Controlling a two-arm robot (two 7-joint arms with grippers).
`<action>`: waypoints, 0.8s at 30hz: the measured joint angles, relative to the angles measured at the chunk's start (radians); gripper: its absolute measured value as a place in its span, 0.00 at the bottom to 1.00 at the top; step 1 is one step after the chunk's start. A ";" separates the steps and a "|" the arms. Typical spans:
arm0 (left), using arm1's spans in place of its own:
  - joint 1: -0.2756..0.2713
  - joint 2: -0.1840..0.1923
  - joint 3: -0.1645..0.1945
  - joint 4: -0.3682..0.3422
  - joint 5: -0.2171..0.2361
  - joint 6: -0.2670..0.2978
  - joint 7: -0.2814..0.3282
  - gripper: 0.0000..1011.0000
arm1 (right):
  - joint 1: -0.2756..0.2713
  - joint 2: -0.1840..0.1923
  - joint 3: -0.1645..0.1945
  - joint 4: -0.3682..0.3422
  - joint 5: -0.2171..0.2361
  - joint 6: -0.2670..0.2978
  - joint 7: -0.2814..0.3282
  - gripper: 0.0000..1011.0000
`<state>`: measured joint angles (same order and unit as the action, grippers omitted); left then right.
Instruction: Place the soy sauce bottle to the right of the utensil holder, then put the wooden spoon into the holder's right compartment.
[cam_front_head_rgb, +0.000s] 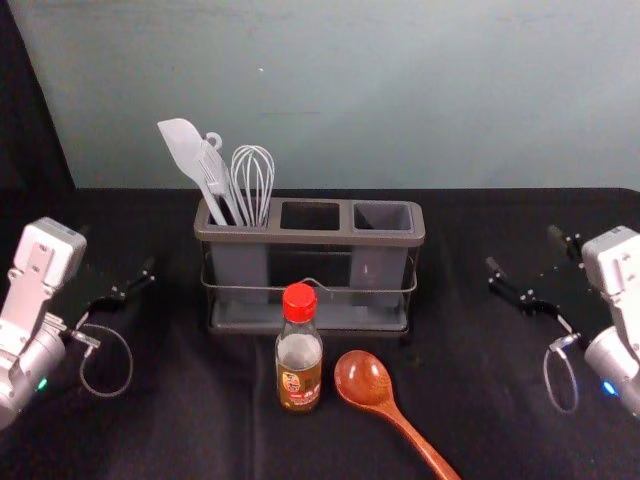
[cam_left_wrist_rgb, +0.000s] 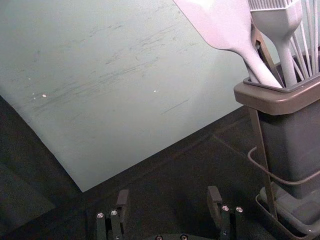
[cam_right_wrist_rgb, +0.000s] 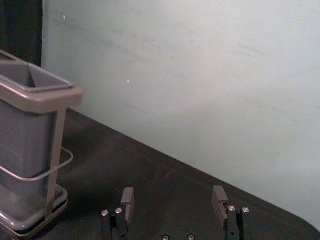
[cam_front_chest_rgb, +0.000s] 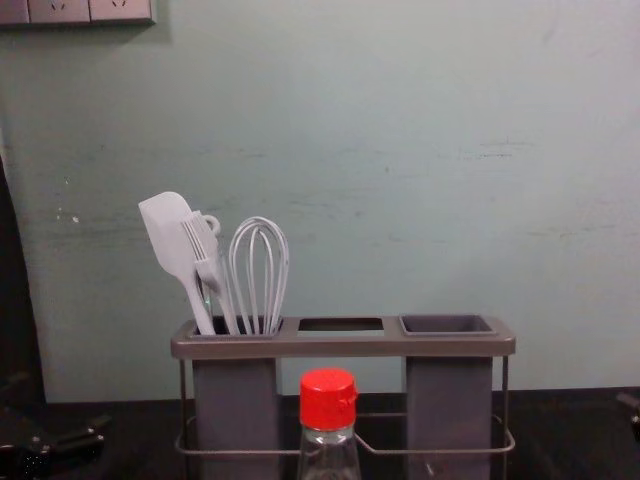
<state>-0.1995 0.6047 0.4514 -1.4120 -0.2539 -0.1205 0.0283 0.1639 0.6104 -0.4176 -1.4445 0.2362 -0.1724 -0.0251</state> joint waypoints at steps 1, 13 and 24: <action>0.000 0.000 0.000 0.000 0.000 0.000 0.000 1.00 | -0.005 0.002 0.004 -0.006 0.000 -0.003 0.001 0.99; 0.000 0.000 0.000 0.000 0.000 0.000 0.000 1.00 | -0.110 0.053 0.094 -0.151 0.069 -0.051 0.055 0.99; 0.000 0.000 0.000 0.000 0.000 0.000 0.000 1.00 | -0.235 0.112 0.157 -0.265 0.192 -0.104 0.188 0.99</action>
<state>-0.1995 0.6047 0.4513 -1.4120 -0.2539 -0.1205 0.0283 -0.0709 0.7223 -0.2601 -1.7093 0.4286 -0.2763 0.1629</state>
